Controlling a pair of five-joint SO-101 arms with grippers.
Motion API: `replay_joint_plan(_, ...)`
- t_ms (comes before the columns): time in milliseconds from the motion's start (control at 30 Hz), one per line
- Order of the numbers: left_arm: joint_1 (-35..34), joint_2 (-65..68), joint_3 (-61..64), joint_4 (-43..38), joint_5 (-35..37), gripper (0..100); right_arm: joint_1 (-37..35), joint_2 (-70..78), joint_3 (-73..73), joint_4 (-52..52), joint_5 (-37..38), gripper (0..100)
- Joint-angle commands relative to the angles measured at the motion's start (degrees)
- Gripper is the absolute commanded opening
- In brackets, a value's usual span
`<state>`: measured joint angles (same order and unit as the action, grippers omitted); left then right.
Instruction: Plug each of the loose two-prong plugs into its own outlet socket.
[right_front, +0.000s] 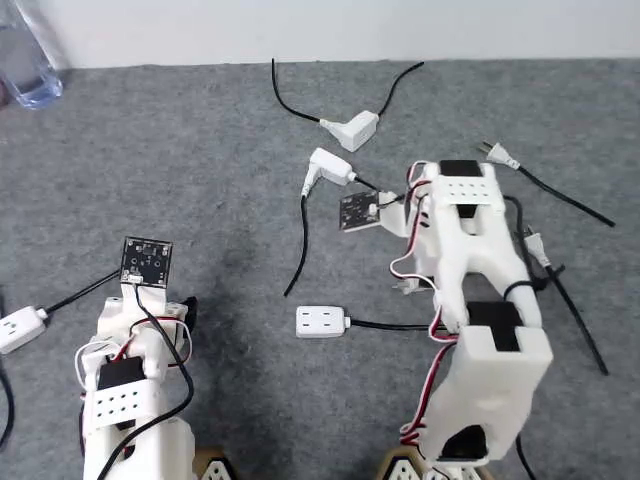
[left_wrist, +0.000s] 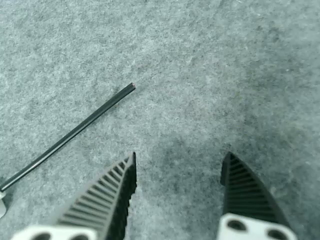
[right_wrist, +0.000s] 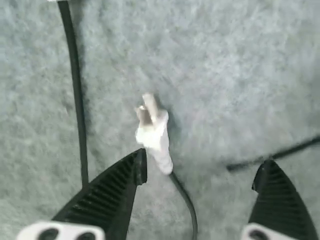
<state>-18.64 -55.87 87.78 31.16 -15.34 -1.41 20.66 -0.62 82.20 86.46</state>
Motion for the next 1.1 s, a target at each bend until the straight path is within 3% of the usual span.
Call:
replay_joint_plan(0,0.18,-0.79,-0.22,-1.49,-0.70,26,1.80,-3.65,-1.49,0.92,1.85,33.2)
replay_joint_plan(300,0.18,-0.79,-0.22,-1.49,-0.70,26,1.36,-0.04,-1.58,-3.30,1.67,33.2)
replay_joint_plan(1067,0.18,-0.79,-0.22,-1.49,-0.70,26,0.13,-0.57,-1.49,5.49,1.67,33.2)
